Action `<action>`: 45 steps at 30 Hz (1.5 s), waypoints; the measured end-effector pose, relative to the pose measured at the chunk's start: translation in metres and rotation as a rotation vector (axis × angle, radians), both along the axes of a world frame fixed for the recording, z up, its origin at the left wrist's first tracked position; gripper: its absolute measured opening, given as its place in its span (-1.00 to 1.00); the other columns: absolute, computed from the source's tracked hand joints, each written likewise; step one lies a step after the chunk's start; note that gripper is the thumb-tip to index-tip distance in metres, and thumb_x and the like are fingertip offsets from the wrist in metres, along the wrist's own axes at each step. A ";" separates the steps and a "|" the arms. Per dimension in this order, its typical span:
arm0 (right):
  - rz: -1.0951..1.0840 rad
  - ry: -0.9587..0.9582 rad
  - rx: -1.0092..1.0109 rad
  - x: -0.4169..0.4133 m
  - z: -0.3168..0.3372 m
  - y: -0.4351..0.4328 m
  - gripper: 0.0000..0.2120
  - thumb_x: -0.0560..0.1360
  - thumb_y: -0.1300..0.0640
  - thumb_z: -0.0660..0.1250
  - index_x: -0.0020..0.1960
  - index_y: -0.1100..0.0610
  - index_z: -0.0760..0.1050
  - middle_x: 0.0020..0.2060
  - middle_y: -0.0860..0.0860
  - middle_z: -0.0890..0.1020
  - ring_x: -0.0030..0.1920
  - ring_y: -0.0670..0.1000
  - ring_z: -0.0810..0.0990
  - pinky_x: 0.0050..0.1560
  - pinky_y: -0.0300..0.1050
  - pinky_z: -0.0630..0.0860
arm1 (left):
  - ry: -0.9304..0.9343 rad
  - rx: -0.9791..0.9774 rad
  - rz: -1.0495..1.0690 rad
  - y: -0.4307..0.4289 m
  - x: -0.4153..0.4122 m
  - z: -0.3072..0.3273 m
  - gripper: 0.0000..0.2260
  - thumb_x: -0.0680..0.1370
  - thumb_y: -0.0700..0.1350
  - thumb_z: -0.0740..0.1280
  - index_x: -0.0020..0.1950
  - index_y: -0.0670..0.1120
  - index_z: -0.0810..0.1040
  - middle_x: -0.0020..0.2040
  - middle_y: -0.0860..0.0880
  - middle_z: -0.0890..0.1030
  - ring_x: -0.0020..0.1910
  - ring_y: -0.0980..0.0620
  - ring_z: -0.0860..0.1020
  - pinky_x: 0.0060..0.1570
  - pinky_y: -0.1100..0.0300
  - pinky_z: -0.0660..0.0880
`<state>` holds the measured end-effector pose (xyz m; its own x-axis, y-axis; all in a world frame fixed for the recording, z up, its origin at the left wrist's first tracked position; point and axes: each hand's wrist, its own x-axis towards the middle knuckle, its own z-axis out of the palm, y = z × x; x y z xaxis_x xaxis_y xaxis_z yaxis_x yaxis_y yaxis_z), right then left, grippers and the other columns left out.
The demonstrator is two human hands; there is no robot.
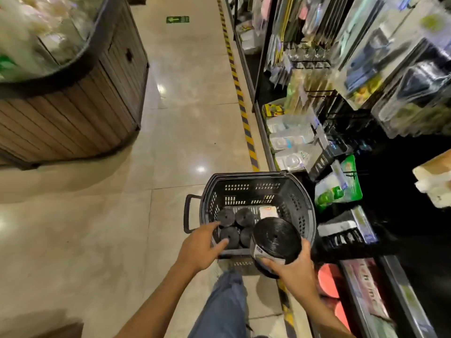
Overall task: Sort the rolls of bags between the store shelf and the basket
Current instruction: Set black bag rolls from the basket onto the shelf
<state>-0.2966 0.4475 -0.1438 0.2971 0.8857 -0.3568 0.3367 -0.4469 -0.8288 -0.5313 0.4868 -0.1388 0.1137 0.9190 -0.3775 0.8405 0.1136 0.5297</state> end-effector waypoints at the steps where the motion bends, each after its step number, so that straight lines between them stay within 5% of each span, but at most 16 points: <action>1: -0.004 -0.021 -0.010 -0.002 -0.007 0.013 -0.11 0.04 0.11 0.69 0.25 0.08 0.30 0.06 0.02 0.53 0.09 0.03 0.51 0.11 -0.11 0.44 | -0.001 -0.005 0.007 0.015 -0.001 -0.006 -0.47 0.56 0.16 0.23 0.47 -0.01 0.27 0.41 -0.02 0.40 0.35 0.01 0.38 0.27 0.17 0.33; 6: -0.002 -0.092 -0.058 -0.018 -0.051 0.076 -0.17 -0.02 0.11 0.71 0.14 0.10 0.36 0.02 0.02 0.46 0.05 0.04 0.48 0.05 -0.14 0.40 | 0.017 -0.046 0.058 0.069 -0.013 -0.056 -0.50 0.55 0.16 0.25 0.44 -0.01 0.32 0.37 -0.02 0.43 0.32 0.01 0.39 0.28 0.14 0.36; 11: 0.067 -0.091 -0.169 -0.032 -0.131 0.121 -0.01 -0.13 -0.33 0.61 0.21 -0.06 0.37 0.09 -0.03 0.57 0.10 0.02 0.56 0.09 0.03 0.55 | 0.061 -0.052 0.046 0.109 -0.030 -0.125 -0.50 0.53 0.12 0.28 0.41 -0.06 0.36 0.36 -0.04 0.43 0.34 -0.02 0.37 0.33 0.14 0.29; 18: 0.381 -0.166 -0.261 -0.045 -0.287 0.159 -0.05 0.05 -0.06 0.65 0.35 0.07 0.31 0.18 0.04 0.53 0.19 0.05 0.51 0.19 0.01 0.49 | 0.153 0.078 -0.087 0.143 -0.041 -0.256 -0.49 0.43 0.06 0.31 0.30 -0.18 0.49 0.29 -0.20 0.50 0.32 -0.26 0.41 0.33 -0.21 0.29; 21: 0.436 -0.149 -0.301 -0.050 -0.351 0.162 -0.11 0.11 0.12 0.61 0.37 0.16 0.30 0.23 0.11 0.48 0.24 0.08 0.47 0.27 0.03 0.44 | 0.172 0.187 -0.129 0.150 -0.040 -0.297 -0.50 0.48 0.09 0.22 0.35 -0.14 0.41 0.36 -0.18 0.43 0.41 -0.19 0.27 0.38 -0.16 0.16; 27: 0.503 -0.106 -0.284 -0.061 -0.450 0.154 -0.15 0.18 0.10 0.61 0.37 0.17 0.30 0.22 -0.01 0.40 0.21 -0.15 0.37 0.24 -0.23 0.35 | 0.200 0.268 -0.094 0.147 -0.039 -0.356 -0.48 0.49 0.06 0.27 0.40 -0.11 0.30 0.45 -0.14 0.26 0.48 -0.13 0.12 0.45 -0.06 0.04; 32: 0.600 -0.063 -0.350 -0.068 -0.484 0.157 -0.13 0.22 0.07 0.60 0.41 0.10 0.24 0.23 -0.02 0.47 0.21 -0.13 0.43 0.13 -0.55 0.26 | 0.161 0.332 -0.049 0.145 -0.039 -0.368 -0.46 0.47 -0.02 0.32 0.40 -0.11 0.25 0.44 -0.11 0.19 0.48 -0.14 0.09 0.46 0.01 -0.07; 36: 0.654 -0.084 -0.377 -0.060 -0.491 0.158 -0.07 0.24 0.07 0.58 0.47 0.11 0.16 0.32 0.06 0.45 0.30 0.03 0.43 0.30 -0.21 0.32 | 0.156 0.322 -0.033 0.145 -0.038 -0.370 -0.47 0.46 -0.05 0.33 0.39 -0.10 0.27 0.44 -0.10 0.18 0.49 -0.13 0.08 0.48 0.06 -0.13; 45: 0.728 -0.201 -0.393 -0.058 -0.494 0.164 -0.12 0.29 0.15 0.54 0.48 0.04 0.14 0.33 0.06 0.45 0.27 0.11 0.49 0.30 -0.12 0.35 | 0.195 0.286 -0.033 0.145 -0.036 -0.369 -0.48 0.43 -0.06 0.34 0.36 -0.10 0.33 0.44 -0.10 0.18 0.49 -0.12 0.07 0.47 0.05 -0.13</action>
